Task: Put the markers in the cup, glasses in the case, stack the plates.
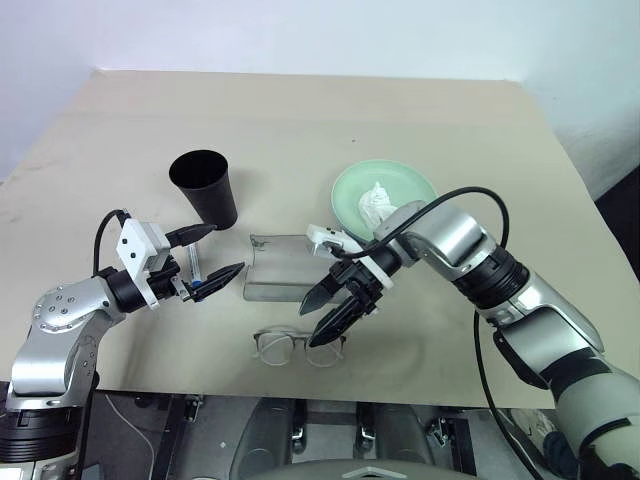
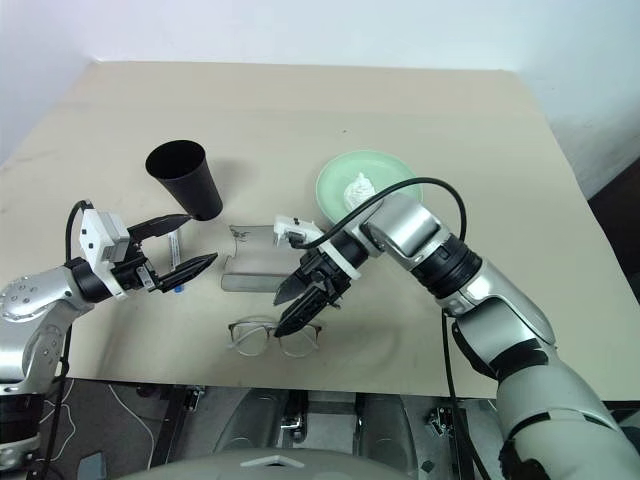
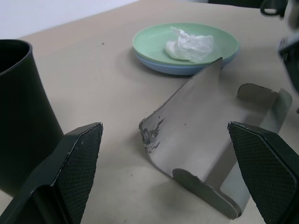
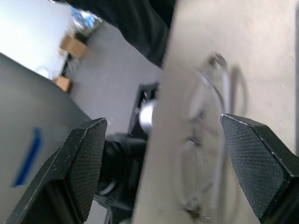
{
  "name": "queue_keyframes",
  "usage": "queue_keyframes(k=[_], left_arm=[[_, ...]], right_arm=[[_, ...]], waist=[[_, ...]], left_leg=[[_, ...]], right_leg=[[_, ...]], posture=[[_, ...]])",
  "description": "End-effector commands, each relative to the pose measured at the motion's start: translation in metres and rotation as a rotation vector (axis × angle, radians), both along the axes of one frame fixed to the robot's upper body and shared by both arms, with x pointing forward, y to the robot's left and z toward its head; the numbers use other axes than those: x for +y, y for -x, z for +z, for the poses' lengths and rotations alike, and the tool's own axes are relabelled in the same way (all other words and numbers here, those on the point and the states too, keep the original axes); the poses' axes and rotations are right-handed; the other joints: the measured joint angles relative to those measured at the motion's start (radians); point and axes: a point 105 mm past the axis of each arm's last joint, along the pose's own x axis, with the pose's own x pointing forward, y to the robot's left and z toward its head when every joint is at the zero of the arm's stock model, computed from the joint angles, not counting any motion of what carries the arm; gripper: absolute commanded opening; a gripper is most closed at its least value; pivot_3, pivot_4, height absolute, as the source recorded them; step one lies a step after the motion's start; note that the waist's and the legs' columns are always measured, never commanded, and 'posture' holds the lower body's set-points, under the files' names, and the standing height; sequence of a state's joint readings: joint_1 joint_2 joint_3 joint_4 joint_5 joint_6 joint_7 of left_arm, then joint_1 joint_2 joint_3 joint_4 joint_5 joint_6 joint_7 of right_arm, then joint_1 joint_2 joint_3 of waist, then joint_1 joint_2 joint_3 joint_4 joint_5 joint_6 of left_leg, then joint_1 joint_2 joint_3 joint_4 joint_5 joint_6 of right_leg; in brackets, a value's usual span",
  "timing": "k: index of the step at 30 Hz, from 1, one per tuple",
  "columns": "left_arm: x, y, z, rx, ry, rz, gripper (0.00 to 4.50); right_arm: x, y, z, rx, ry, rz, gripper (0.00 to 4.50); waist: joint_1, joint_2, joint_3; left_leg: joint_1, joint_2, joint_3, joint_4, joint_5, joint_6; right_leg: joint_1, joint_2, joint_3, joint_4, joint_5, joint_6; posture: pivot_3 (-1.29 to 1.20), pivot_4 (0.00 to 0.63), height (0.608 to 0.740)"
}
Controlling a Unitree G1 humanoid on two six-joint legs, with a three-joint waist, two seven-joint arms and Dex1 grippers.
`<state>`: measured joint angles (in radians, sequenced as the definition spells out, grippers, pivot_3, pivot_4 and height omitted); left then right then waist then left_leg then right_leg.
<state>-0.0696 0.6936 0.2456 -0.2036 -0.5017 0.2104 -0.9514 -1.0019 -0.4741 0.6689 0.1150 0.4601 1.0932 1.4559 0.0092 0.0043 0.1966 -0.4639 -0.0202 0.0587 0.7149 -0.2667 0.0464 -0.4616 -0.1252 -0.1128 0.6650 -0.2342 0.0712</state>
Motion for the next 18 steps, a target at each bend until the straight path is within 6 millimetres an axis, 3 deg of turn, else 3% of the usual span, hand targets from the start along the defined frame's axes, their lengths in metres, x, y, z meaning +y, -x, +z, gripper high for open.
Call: queue_keyframes(k=[1, 17, 18], left_arm=[[-0.006, 0.001, 0.007, -0.035, -0.009, -0.024, 4.5], [-0.001, -0.005, 0.003, -0.032, -0.025, -0.037, 4.5], [0.0, -0.005, 0.002, -0.032, -0.026, -0.037, 4.5]], right_arm=[[0.003, -0.001, -0.007, -0.048, 0.034, 0.017, 4.09], [0.009, 0.016, -0.014, -0.035, 0.074, 0.137, 4.09], [0.01, 0.017, -0.014, -0.031, 0.073, 0.136, 3.92]], waist=[[0.0, 0.0, 0.0], [-0.004, 0.0, 0.0], [-0.003, 0.0, 0.0]], left_leg=[[0.0, 0.0, 0.0, 0.0, 0.0, 0.0], [0.0, 0.0, 0.0, 0.0, 0.0, 0.0], [0.0, 0.0, 0.0, 0.0, 0.0, 0.0]], right_leg=[[0.0, 0.0, 0.0, 0.0, 0.0, 0.0], [0.0, 0.001, 0.0, 0.0, 0.0, 0.0], [0.0, 0.001, 0.0, 0.0, 0.0, 0.0]], posture=[[0.0, 0.15, 0.681], [0.0, 0.15, 0.681], [0.0, 0.15, 0.681]])
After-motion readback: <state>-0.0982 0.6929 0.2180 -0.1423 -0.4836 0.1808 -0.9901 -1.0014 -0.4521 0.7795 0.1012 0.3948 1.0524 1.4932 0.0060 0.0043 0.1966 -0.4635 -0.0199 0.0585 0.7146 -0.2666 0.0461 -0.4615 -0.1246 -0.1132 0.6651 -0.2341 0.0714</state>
